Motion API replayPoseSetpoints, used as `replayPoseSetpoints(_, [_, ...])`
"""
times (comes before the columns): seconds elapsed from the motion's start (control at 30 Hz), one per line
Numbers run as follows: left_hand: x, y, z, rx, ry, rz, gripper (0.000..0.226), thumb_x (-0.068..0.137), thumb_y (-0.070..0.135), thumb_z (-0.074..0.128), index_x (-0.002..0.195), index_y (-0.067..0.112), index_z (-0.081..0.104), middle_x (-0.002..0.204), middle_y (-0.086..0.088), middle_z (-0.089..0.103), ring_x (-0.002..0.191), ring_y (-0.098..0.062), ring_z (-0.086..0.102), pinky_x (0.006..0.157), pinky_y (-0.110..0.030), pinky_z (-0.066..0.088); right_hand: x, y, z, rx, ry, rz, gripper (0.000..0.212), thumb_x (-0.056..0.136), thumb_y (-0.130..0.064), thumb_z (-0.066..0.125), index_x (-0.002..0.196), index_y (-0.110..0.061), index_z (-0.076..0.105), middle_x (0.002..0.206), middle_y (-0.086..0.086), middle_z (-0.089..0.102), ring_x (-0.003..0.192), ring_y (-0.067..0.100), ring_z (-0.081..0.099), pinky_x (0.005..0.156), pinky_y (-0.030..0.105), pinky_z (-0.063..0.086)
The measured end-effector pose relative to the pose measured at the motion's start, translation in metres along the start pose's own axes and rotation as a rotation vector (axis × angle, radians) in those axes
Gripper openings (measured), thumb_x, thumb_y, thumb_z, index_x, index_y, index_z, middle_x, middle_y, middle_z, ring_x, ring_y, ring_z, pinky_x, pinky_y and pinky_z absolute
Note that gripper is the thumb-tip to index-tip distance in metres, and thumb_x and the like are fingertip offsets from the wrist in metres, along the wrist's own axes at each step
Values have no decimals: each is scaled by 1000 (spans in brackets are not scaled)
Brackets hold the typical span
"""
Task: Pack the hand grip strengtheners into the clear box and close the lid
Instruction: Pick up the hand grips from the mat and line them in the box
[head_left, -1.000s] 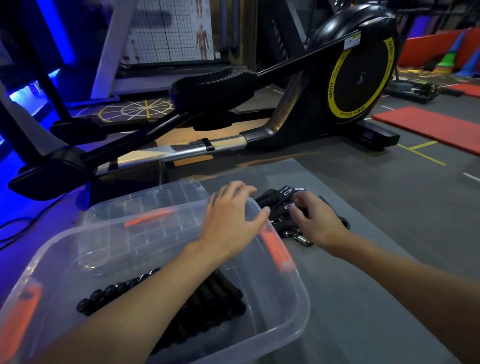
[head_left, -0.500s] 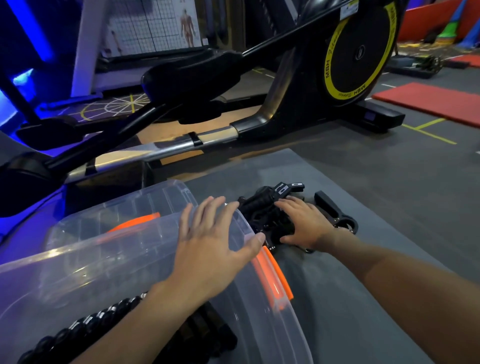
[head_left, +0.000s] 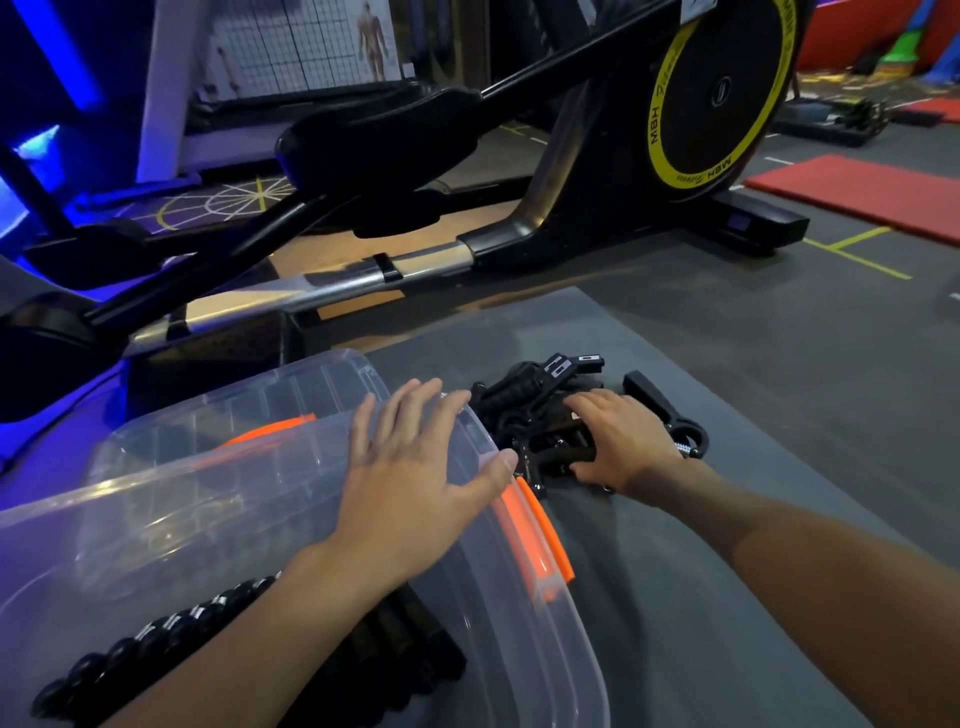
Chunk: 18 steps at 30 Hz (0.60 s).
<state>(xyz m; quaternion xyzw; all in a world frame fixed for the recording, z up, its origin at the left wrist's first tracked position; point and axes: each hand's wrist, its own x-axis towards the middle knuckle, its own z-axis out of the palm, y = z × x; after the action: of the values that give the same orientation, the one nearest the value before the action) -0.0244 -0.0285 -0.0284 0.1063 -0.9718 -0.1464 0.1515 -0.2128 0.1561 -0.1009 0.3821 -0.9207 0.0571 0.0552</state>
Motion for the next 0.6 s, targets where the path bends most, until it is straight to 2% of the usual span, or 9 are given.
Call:
replayPoseSetpoints(0.07, [0,1,-2,-5,-16,-2,81,76,83,16,144,40,30,155,14,23,147,-4,5,120,-39,-11,-10,0,-15,55,60,77,71,66,-39,75,130,-17,52,127,-2,58,121,20,50,96,31,38])
replayPoseSetpoints(0.2, [1,2,-8,-43,-59,-11,85,74,84,15,144,39,31,155,14,23,147,-4,5,121,-39,-10,-32,-1,-49,260,180,273,60,63,-39,76,116,-22,52,107,-3,62,100,23,59,71,31,41])
replayPoseSetpoints(0.3, [0,6,-19,-161,-65,-39,79,75,79,27,142,38,37,152,15,30,146,-7,15,122,-38,-6,-44,-8,-77,367,260,353,60,65,-37,80,114,-22,50,99,-4,62,95,24,60,69,30,39])
replayPoseSetpoints(0.37, [-1,11,-26,-289,-12,-76,63,80,66,49,136,36,46,142,16,42,137,-12,35,121,-42,13,-49,-19,-96,440,298,394,60,65,-39,80,112,-22,48,98,-4,63,94,25,60,71,33,43])
replayPoseSetpoints(0.43, [-4,20,-34,-436,79,-77,49,80,51,63,126,36,54,129,17,54,121,-13,50,108,-41,37,-53,-35,-113,510,315,445,62,63,-43,81,111,-23,48,101,-4,64,94,24,61,75,35,48])
replayPoseSetpoints(0.47, [-6,27,-40,-503,117,-63,43,81,42,69,121,36,56,122,16,58,115,-9,54,102,-37,43,-55,-44,-121,557,323,466,63,62,-44,82,111,-24,48,101,-5,64,94,22,61,77,36,50])
replayPoseSetpoints(0.6, [-11,46,-66,-662,251,1,34,83,20,75,113,29,61,106,14,64,98,2,60,87,-16,47,-68,-88,-148,846,336,502,63,61,-44,84,110,-23,51,99,-10,61,87,12,63,75,33,53])
